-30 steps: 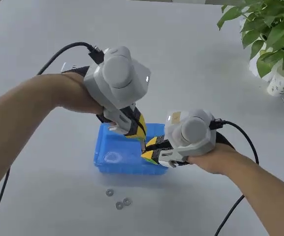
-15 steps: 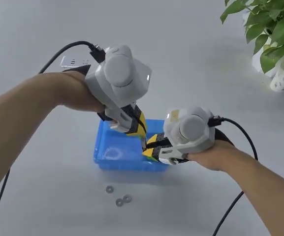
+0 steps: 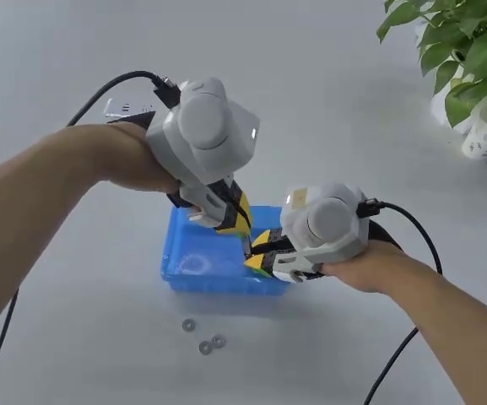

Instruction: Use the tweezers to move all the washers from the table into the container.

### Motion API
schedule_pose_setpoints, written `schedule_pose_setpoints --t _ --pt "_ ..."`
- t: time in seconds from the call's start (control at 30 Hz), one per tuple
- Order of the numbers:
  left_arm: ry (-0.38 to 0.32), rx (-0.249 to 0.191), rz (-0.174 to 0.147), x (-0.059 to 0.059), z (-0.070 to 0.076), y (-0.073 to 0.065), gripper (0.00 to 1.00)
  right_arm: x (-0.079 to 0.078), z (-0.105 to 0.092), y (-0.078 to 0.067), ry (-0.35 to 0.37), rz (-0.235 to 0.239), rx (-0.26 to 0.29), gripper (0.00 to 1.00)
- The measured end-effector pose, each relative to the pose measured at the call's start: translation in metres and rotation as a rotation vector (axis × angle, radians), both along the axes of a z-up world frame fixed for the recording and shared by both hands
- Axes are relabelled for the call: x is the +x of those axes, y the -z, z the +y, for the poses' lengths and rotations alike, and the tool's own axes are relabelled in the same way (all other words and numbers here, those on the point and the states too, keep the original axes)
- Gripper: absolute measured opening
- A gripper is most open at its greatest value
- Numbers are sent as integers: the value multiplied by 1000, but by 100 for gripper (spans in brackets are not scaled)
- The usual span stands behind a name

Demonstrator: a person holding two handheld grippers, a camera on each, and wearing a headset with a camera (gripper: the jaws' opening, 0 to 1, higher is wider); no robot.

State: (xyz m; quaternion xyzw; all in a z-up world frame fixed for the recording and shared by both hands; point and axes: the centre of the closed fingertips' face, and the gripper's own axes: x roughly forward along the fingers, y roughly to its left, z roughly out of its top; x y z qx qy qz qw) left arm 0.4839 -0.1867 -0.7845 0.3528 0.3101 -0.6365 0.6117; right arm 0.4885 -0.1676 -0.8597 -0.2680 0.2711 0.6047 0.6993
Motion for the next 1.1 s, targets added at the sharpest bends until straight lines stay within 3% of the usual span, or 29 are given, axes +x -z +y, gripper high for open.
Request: schedule_pose_setpoints --t 0.6,1.1 --pt "-2 10 -24 -9 5 -24 5 -6 5 -25 5 -29 31 11" --pt "-13 21 -35 -29 11 -45 5 -24 12 -47 -7 -50 53 11"
